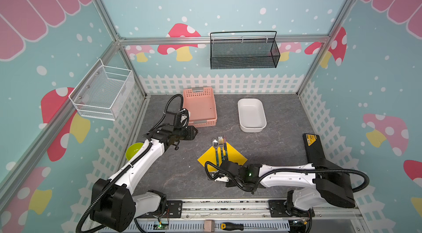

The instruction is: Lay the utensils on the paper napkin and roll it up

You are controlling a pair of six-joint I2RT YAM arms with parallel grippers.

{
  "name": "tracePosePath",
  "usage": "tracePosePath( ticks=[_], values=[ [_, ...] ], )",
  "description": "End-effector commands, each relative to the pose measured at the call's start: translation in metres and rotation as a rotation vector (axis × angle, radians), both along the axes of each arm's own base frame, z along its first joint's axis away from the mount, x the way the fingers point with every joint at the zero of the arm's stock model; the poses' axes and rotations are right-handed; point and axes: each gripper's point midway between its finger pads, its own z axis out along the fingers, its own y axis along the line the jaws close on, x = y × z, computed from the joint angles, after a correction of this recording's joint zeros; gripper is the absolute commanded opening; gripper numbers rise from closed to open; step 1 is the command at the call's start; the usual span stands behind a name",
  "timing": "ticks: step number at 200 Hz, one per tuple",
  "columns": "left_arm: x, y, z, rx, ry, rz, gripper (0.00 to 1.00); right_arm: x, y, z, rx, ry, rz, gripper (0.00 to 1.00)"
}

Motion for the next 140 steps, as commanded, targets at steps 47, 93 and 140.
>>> tracePosePath(
  ticks=[47, 93, 140],
  values=[
    [0.004, 0.000, 0.007, -0.001, -0.025, 0.003, 0.41, 0.001, 0.006, 0.021, 0.051, -0.018, 0.014, 0.00],
    [0.004, 0.000, 0.007, 0.000, -0.026, 0.004, 0.41, 0.001, 0.010, 0.030, 0.074, -0.023, 0.021, 0.00],
    [0.005, 0.000, 0.007, 0.001, -0.026, 0.004, 0.41, -0.002, 0.012, 0.035, 0.088, -0.006, 0.033, 0.00]
  ],
)
